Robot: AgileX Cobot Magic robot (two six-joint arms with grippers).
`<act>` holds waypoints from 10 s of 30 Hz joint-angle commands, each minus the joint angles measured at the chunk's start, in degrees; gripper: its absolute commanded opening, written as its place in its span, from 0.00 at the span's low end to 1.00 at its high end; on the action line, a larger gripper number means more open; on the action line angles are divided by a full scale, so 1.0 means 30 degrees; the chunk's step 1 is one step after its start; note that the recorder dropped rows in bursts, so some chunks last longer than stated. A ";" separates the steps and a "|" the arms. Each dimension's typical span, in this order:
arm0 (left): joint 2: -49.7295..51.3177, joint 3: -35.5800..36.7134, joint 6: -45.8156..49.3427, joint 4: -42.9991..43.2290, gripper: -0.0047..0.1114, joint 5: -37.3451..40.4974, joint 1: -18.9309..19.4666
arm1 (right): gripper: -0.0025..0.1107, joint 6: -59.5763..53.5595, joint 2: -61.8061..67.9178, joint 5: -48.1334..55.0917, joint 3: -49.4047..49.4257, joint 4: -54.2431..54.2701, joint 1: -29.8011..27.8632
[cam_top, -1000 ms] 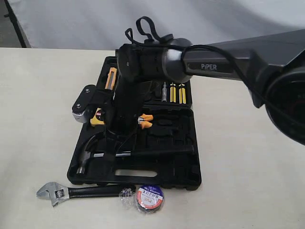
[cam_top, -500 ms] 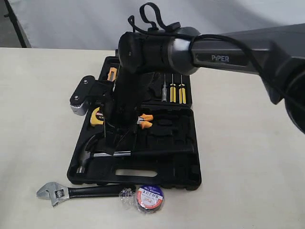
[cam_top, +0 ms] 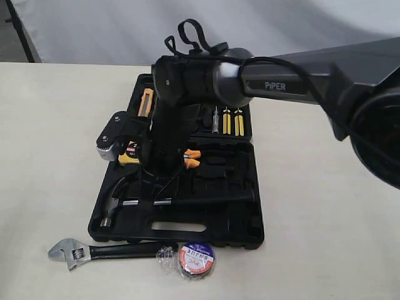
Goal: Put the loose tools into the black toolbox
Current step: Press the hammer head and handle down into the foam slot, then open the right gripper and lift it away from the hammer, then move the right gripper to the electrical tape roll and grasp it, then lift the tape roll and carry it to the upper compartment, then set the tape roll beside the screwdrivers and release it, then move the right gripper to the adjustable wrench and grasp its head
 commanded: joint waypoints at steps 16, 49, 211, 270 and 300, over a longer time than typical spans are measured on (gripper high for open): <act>-0.0152 0.0178 -0.0196 -0.0260 0.05 -0.0324 0.0063 | 0.02 0.0516 0.0879 0.0628 0.0190 0.0661 0.0494; -0.0152 0.0178 -0.0196 -0.0260 0.05 -0.0324 0.0063 | 0.02 0.2065 0.1704 0.1973 -0.1053 -0.0933 0.0908; -0.0152 0.0178 -0.0196 -0.0260 0.05 -0.0324 0.0063 | 0.02 1.3729 0.4185 -0.0439 -0.7757 -0.3959 -0.4169; -0.0152 0.0178 -0.0196 -0.0260 0.05 -0.0324 0.0063 | 0.02 1.3078 0.2777 -0.1891 -0.7789 -0.4005 -0.4213; -0.0152 0.0178 -0.0196 -0.0260 0.05 -0.0324 0.0063 | 0.64 1.0284 0.2860 0.3256 -0.7789 -0.3033 0.4352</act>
